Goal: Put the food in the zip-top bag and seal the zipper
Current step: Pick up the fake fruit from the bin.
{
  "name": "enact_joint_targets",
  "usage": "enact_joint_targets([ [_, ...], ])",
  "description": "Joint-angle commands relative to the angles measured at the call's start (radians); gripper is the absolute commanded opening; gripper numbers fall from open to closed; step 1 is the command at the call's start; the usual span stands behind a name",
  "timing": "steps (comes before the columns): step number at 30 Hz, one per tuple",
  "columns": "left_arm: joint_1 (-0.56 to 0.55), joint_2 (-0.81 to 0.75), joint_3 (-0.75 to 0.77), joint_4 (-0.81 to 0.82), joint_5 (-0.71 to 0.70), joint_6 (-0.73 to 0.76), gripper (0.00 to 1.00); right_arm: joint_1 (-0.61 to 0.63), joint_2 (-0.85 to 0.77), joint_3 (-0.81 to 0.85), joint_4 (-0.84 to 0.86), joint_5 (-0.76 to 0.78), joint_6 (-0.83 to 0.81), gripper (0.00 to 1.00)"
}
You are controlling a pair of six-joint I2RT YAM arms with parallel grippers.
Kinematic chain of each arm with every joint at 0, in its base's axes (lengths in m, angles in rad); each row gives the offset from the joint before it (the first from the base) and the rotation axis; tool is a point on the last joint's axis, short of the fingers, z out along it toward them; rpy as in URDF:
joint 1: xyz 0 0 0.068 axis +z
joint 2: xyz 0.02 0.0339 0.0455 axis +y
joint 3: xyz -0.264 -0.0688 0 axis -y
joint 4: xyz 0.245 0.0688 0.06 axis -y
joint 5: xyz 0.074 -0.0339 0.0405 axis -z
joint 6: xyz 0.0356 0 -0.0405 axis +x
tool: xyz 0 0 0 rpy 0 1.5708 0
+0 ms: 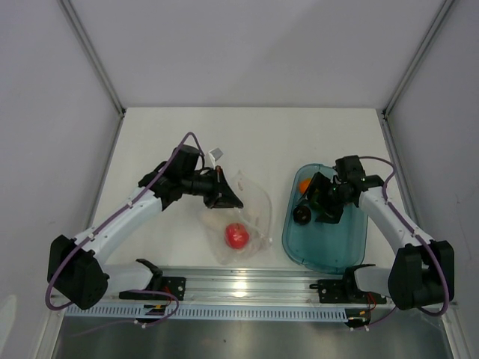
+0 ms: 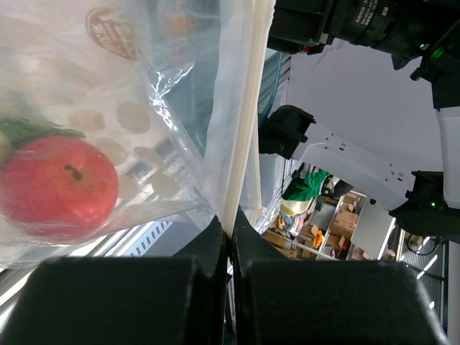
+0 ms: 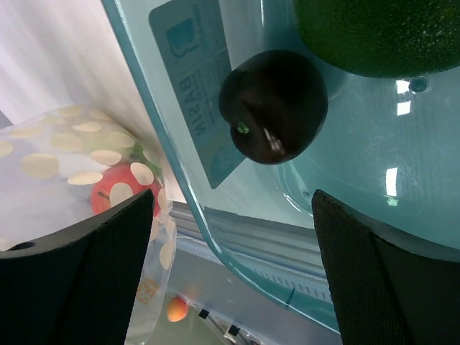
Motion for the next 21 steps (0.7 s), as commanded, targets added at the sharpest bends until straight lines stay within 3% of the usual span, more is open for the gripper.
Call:
enact_joint_targets([
  [1,0.002,-0.04,-0.01,0.021,0.019,-0.007,0.01,-0.007,0.007,-0.022,0.051,-0.006,0.019,0.91],
  [21,0.002,-0.064,-0.037,0.026,0.019,-0.018,0.01,-0.01,0.076,-0.142,0.252,0.038,-0.002,0.79],
])
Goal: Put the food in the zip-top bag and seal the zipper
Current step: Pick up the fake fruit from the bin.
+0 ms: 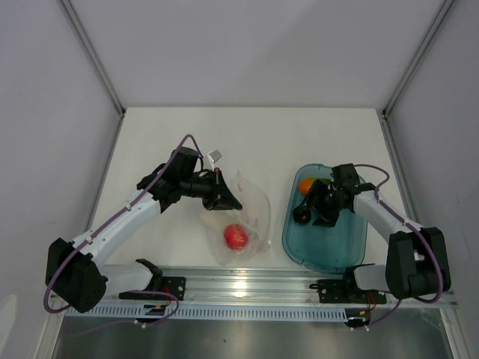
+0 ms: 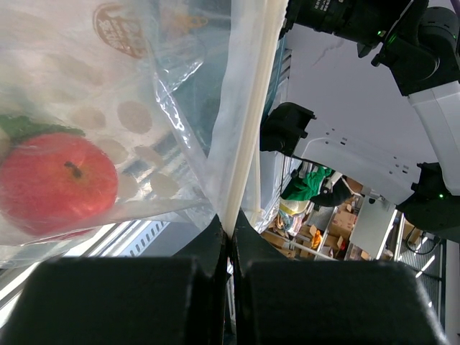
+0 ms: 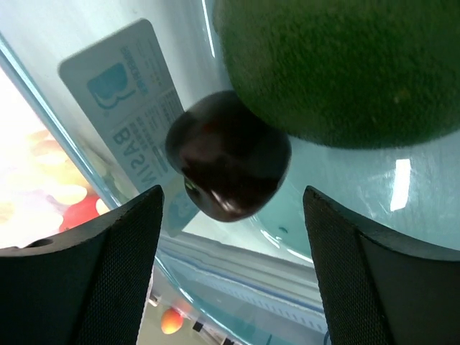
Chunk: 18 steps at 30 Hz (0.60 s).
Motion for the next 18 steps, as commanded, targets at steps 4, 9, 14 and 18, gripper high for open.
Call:
enact_joint_targets([
  [4,0.002,-0.04,-0.02,0.029,0.016,-0.015,0.0,-0.002,0.022,-0.006,0.071,0.02,-0.014,0.77],
  [9,0.002,-0.04,-0.024,0.038,0.02,-0.021,0.0,-0.003,0.038,-0.027,0.105,0.011,-0.024,0.65],
  [14,0.002,-0.038,-0.025,0.041,0.02,-0.024,0.01,-0.003,0.045,-0.044,0.131,-0.003,-0.029,0.52],
  [18,0.002,-0.041,-0.031,0.044,0.019,-0.027,0.01,-0.003,0.042,-0.04,0.122,-0.005,-0.035,0.38],
])
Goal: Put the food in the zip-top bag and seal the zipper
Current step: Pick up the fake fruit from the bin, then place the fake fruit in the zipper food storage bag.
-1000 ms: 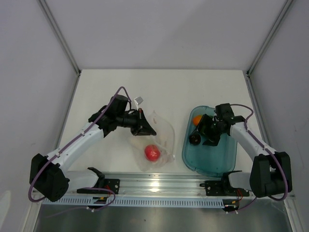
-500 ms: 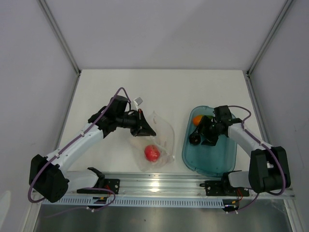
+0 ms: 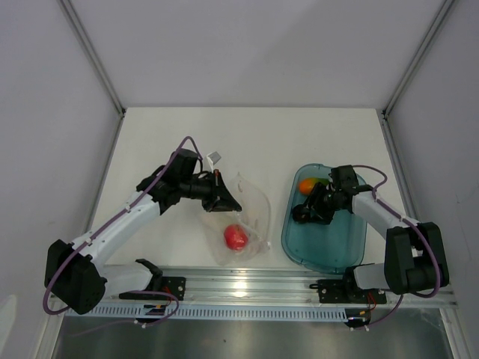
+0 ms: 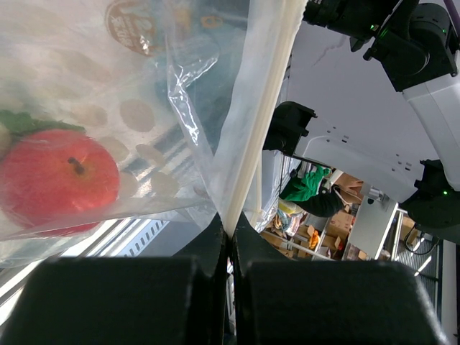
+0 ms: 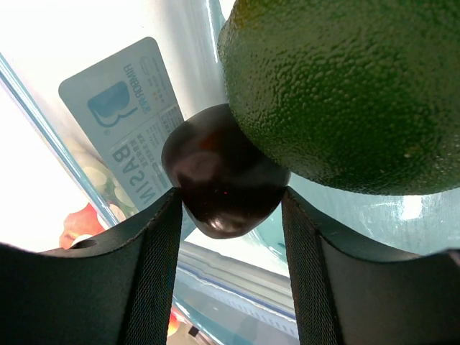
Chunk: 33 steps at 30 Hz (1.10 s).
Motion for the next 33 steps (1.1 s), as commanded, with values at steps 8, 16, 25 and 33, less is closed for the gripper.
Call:
enact_joint_targets([
  [8,0.002,-0.022,-0.01,0.045,0.02,-0.02,0.01,-0.003,-0.079,0.044,-0.07,0.036,-0.041,0.2],
  [16,0.002,-0.007,0.004,0.05,0.023,-0.022,0.0,-0.003,-0.177,0.193,-0.199,0.032,-0.086,0.17],
  [25,0.002,0.01,0.024,0.051,0.025,-0.02,0.01,0.144,-0.179,0.388,-0.137,-0.221,-0.145,0.2],
  [33,0.002,0.008,0.027,0.047,0.025,-0.018,0.0,0.327,-0.162,0.464,-0.068,-0.234,-0.152,0.23],
])
